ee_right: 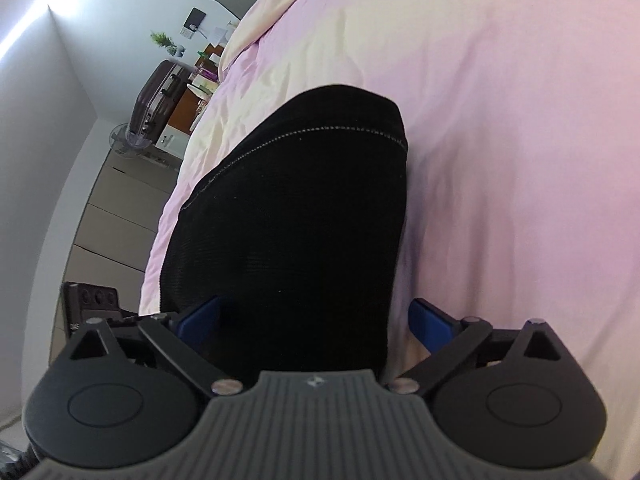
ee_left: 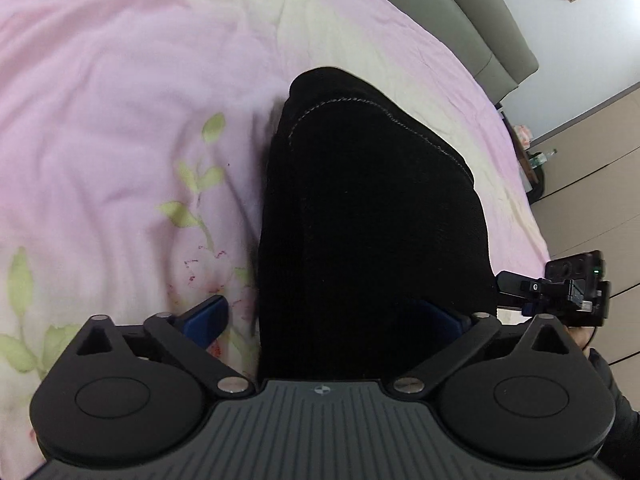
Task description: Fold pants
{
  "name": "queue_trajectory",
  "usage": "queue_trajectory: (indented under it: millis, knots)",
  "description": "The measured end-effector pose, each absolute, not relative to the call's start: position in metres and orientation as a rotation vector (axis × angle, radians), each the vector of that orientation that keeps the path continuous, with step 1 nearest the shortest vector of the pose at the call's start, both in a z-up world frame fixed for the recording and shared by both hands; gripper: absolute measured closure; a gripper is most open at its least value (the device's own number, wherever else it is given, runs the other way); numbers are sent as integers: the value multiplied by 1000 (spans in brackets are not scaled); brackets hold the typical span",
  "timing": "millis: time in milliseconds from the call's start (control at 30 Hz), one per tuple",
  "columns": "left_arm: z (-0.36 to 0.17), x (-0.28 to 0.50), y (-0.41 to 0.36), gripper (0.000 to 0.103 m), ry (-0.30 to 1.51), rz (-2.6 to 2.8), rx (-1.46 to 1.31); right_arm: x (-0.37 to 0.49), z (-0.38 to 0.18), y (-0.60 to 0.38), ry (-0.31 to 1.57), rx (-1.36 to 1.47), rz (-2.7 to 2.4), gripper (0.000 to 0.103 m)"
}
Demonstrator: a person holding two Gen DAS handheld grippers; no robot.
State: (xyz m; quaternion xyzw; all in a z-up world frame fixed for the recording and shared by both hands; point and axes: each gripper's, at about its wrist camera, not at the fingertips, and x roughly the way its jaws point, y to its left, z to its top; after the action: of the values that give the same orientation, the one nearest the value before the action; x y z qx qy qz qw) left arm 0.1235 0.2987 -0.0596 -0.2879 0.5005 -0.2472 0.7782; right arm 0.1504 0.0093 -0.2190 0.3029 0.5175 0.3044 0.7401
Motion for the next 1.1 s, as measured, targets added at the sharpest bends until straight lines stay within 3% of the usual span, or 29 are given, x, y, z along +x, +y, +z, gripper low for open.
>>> queue_trajectory:
  millis: [200, 700, 867, 1067, 1100]
  knots:
    - [-70, 131, 302, 0, 1067, -611, -648, 167, -249, 14, 1202, 819, 716, 5]
    - [-69, 138, 288, 0, 1065, -698, -584, 166, -259, 47, 1114, 804, 737, 6]
    - [-61, 131, 281, 0, 1041, -671, -555, 154, -254, 47, 1077, 820, 705, 23]
    - [-34, 113, 285, 27, 992, -685, -586, 141, -218, 44, 1055, 826, 716, 32]
    - [-29, 107, 285, 27, 985, -695, -597, 137, -210, 40, 1048, 831, 722, 32]
